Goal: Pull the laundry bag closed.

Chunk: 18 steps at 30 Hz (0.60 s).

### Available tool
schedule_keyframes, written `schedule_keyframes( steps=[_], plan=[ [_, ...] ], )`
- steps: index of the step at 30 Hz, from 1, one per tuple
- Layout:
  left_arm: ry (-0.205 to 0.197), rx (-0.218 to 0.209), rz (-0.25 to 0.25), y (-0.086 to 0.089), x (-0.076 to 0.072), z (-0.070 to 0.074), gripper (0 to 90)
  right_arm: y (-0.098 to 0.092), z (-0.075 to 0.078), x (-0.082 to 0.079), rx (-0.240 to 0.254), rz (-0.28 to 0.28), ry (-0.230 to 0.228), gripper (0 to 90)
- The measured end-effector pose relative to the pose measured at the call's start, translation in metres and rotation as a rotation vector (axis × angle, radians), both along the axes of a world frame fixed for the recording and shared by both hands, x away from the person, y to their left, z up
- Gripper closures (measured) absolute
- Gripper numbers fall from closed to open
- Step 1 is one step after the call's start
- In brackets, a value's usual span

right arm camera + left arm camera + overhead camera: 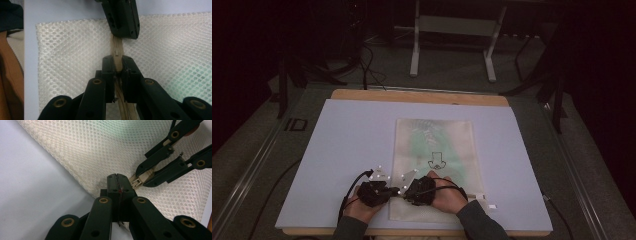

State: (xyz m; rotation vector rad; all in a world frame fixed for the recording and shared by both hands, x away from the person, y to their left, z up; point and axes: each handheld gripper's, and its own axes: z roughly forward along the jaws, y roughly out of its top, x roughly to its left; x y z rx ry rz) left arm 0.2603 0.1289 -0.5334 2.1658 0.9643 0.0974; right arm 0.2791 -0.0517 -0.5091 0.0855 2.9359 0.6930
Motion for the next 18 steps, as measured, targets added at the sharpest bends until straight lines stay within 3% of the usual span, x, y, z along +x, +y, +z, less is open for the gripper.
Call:
schedule_keyframes(
  steps=[18],
  plan=[
    [-0.010, 0.015, 0.001, -0.0014, -0.0013, 0.0006, 89.6, -0.0057, 0.0020, -0.0025, -0.025, 0.010, -0.013, 82.3]
  ],
)
